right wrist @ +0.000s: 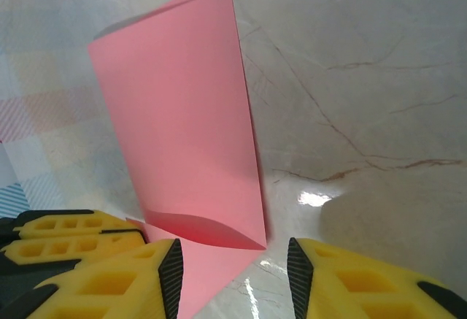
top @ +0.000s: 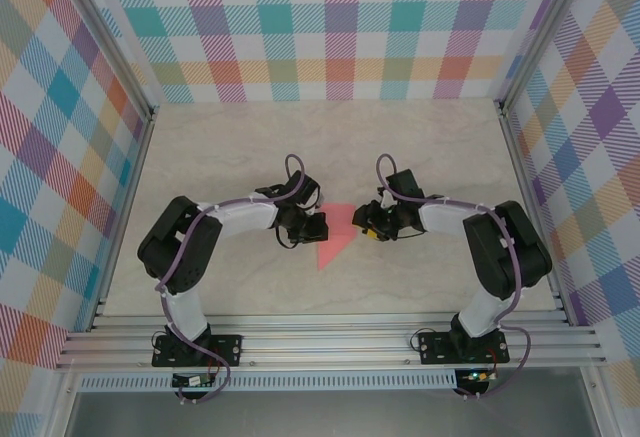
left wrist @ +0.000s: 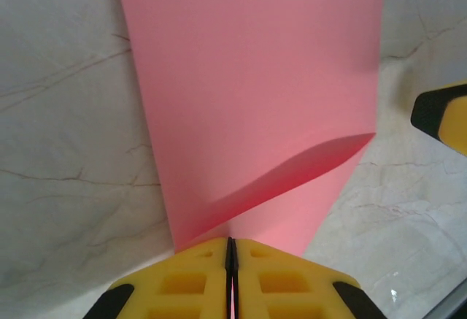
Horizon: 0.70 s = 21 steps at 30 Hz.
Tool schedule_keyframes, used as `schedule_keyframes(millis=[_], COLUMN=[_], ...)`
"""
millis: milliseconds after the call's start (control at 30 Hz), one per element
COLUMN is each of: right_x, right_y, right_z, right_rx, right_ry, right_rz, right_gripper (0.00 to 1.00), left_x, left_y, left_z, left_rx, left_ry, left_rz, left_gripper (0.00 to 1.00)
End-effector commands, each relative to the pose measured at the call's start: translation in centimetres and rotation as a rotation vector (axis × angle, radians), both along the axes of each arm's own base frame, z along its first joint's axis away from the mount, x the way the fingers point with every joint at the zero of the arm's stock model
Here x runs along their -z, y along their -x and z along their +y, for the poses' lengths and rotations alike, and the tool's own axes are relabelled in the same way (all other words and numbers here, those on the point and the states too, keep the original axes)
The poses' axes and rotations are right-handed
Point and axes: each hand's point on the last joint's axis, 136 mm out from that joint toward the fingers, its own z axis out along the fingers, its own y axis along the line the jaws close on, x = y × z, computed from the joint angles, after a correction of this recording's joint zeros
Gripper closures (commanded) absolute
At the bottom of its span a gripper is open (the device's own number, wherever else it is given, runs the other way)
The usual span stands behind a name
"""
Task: Fold a paper plane with a square sheet of paper (pick it up from the middle)
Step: Third fold the triangle at the center of the table.
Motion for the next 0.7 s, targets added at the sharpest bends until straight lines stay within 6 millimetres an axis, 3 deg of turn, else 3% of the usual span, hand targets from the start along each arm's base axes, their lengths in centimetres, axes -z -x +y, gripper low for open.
schedule_keyframes(millis=[0,333,667], right_x=[-0.6,-0.1,-1.1], right_y=[-0.1,-0.2,-0.8], right_z=[1.5,2.4,3.2], right_rx=[-0.039,-0.035,-0.032], right_ry=[-0.061,-0.095,-0.144], right_rz=[0.010,0.043,0.031], right_gripper=[0.55,0.56,0.57], left_x=[0.4,2.5,2.3], left_y=[-0.9,-0.1,0.1], left_z=[0.7,1.2,1.1], left_rx=[-0.011,0.001,0.010], left_ry=[-0.041,-0.065,-0.051], left_rz=[-0.002,0.043,0.039], left_gripper=[0.91,0.92,0.92])
